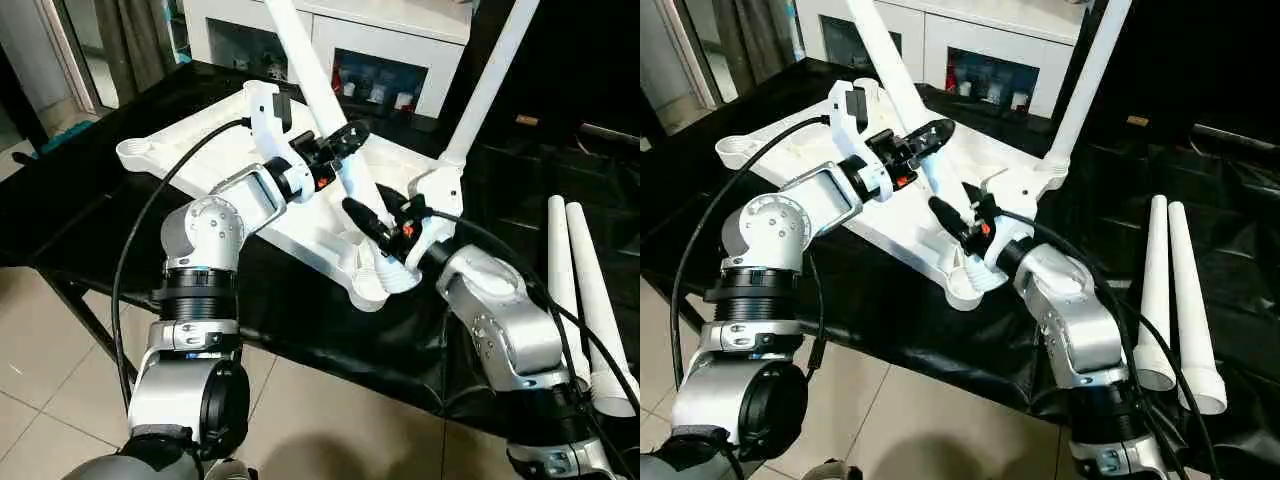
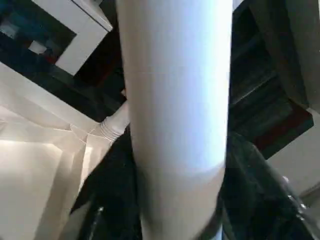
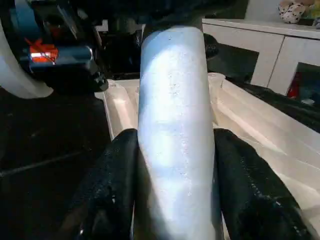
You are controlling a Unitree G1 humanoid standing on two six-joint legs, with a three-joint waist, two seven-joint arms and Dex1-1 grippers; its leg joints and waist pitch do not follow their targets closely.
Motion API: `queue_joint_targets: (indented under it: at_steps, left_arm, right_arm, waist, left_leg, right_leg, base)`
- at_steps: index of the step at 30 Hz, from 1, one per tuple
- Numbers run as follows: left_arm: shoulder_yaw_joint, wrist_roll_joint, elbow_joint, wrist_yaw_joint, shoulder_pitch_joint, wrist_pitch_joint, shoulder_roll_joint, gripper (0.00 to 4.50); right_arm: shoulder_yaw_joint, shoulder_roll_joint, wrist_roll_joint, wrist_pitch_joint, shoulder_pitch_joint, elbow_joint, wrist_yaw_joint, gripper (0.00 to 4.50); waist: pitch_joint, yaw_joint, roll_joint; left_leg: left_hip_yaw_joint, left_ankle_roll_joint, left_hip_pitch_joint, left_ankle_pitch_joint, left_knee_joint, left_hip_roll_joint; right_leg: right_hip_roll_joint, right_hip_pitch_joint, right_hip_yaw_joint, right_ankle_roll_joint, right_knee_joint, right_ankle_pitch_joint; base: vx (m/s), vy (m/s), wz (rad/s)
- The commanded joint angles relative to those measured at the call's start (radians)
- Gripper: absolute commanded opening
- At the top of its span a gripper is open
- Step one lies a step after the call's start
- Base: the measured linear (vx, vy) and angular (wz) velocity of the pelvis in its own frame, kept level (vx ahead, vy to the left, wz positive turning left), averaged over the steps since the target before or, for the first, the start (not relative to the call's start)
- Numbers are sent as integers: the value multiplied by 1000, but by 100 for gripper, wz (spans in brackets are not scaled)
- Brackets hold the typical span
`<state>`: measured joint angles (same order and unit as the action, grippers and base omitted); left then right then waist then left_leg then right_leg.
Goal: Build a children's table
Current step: Pick table leg
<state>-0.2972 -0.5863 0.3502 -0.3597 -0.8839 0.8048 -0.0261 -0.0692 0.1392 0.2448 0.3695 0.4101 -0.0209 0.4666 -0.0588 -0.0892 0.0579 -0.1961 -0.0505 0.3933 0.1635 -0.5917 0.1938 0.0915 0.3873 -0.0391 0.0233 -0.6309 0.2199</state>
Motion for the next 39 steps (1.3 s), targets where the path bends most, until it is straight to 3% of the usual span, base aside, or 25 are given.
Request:
queue_joint_targets:
  at_steps: [1,5,8,9,12,13,17,19,22,23,25,39]
  left_arm:
    - [30,6,3,-13,-31,-3,1,202]
    - [33,8,25,-18,-47,-6,16,184]
    - [73,28,46,-80,-69,-5,56,181]
    - [75,28,47,-85,-70,-4,58,180]
    - [76,-4,36,-140,-86,23,77,180]
    - [81,-7,31,-158,-86,24,84,180]
    - [91,-35,10,-199,-78,39,96,179]
    - [104,-49,-9,-223,-71,55,102,179]
    - [114,-54,-17,-243,-67,65,105,179]
    - [121,-58,-27,-259,-61,70,101,179]
    - [133,-53,-31,-275,-59,62,97,179]
    - [117,-52,-25,-245,-55,45,94,179]
  right_arm:
    - [33,3,41,30,20,2,13,255]
    - [59,18,75,79,27,2,24,292]
    - [65,86,130,184,31,-26,103,314]
    - [66,92,134,194,31,-28,110,314]
    - [64,192,192,332,28,-45,205,316]
    - [56,227,210,373,19,-53,241,316]
    - [36,289,244,442,-3,-77,302,316]
    - [25,302,255,459,-11,-89,316,316]
    - [18,312,267,473,-11,-99,325,299]
    - [18,304,269,476,-8,-98,321,288]
    - [26,287,270,478,-4,-91,309,278]
    - [26,258,271,465,-2,-93,282,262]
  waist:
    - [73,-1,3]
    - [73,-2,5]
    - [74,-4,9]
    - [73,-4,9]
    - [74,-10,11]
    - [74,-10,16]
    - [73,-16,20]
    - [73,-15,27]
    - [73,-18,25]
    - [72,-18,32]
    - [71,-19,27]
    - [71,-26,26]
  left_leg:
    - [13,36,-27,78,57,27]
    - [13,39,-28,70,56,27]
    - [12,40,-28,56,55,25]
    - [11,45,-28,57,55,23]
    - [12,45,-26,48,53,26]
    - [11,47,-26,43,52,26]
    - [10,48,-27,37,51,28]
    - [9,45,-26,41,50,28]
    - [10,45,-28,36,50,30]
    - [9,45,-27,34,49,30]
    - [9,40,-28,42,51,31]
    - [12,-2,-30,79,55,31]
  right_leg:
    - [39,-46,32,-216,62,-65]
    - [38,-47,32,-217,60,-72]
    - [37,-50,31,-216,60,-86]
    - [35,-50,32,-215,61,-85]
    - [40,-52,32,-224,58,-97]
    - [40,-54,31,-231,57,-98]
    - [42,-54,32,-244,57,-101]
    - [44,-52,31,-252,57,-93]
    - [44,-50,31,-257,55,-87]
    - [45,-51,31,-258,55,-84]
    - [47,-49,31,-256,57,-60]
    - [46,-45,30,-219,63,-3]
  base:
    - [0,0,0]
    - [0,0,0]
    - [0,0,0]
    - [0,0,0]
    - [0,0,0]
    - [0,0,0]
    - [0,0,0]
    - [0,0,0]
    - [0,0,0]
    - [0,0,0]
    - [0,0,0]
    - [0,0,0]
